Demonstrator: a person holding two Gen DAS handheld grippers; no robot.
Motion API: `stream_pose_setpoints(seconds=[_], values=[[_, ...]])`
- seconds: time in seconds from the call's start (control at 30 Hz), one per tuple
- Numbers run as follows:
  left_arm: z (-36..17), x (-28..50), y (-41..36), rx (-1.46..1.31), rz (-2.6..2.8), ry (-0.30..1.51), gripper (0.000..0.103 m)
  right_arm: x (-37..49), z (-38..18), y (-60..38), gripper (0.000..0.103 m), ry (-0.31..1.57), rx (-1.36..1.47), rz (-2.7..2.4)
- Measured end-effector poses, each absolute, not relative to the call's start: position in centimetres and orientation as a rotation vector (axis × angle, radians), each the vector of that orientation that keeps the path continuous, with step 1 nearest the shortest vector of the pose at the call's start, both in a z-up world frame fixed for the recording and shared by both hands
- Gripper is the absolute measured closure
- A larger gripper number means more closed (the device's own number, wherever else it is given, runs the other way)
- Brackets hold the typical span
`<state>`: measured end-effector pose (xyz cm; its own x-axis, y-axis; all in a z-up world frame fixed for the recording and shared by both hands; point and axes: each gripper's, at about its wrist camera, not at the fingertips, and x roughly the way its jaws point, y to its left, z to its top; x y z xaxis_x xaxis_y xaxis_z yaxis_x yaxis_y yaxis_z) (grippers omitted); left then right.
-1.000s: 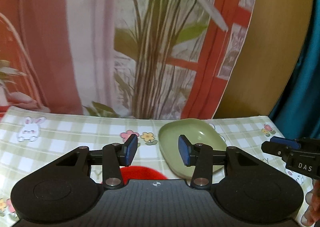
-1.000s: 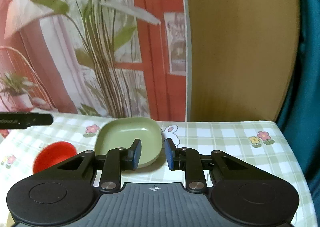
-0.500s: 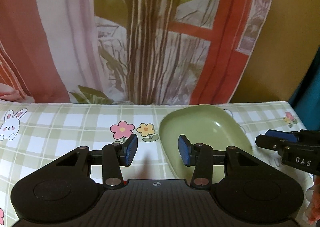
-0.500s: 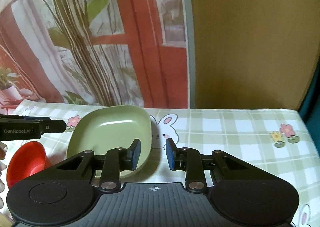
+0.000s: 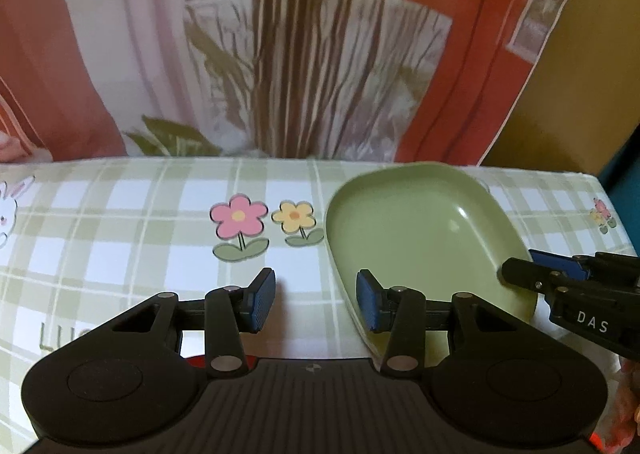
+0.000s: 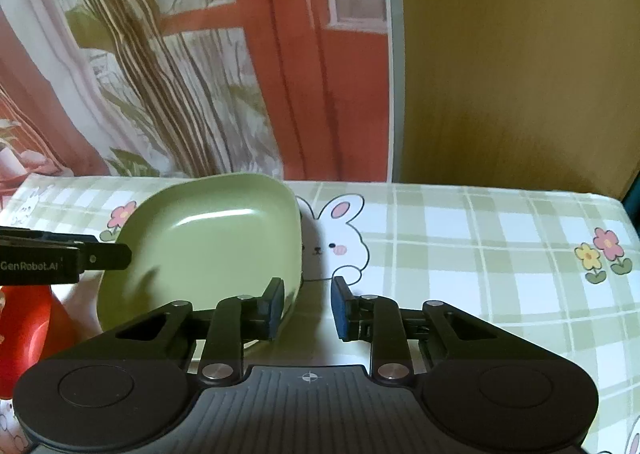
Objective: Organize plates and bowls
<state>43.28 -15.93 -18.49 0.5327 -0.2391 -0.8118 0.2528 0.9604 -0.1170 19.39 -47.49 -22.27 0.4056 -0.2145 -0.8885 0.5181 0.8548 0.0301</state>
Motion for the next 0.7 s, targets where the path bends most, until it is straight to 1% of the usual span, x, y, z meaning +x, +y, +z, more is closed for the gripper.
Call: stream_pose_setpoints(seconds=[0.07, 0.13, 0.2, 0.27, 0.33, 0.43, 0.7], values=[[-18.8, 43.5, -15.9, 0.005, -0.292, 0.982, 0.061, 19.5, -22.5, -47.5, 0.083, 1.064, 0.329, -0.468], [-19.0, 43.7, -15.8, -0.008, -0.308, 0.983, 0.069, 19.5, -22.7, -47.4, 0.084, 1.069, 0.325, -0.468], [-18.9, 43.7, -16.0, -0.016, -0.347, 0.981, 0.091, 19.6, -22.7, -47.3, 0.089, 1.070, 0.323, -0.459], [-18.7, 43.3, -16.6, 0.018, -0.353, 0.974, 0.093, 19.7, -22.7, -47.1, 0.093, 1.071, 0.323, -0.444], [-18.8, 43.0, -16.8, 0.048, -0.352, 0.965, 0.093, 19.8, -22.6, -46.7, 0.094, 1.079, 0.310, -0.436], [-18.8, 43.0, -16.4, 0.013, -0.359, 0.965, 0.093, 19.9, -22.5, -46.5, 0.094, 1.081, 0.302, -0.434], [-15.8, 41.5, -16.4, 0.029, -0.367, 0.890, 0.093, 19.7, -20.7, -46.1, 0.094, 1.050, 0.286, -0.435]])
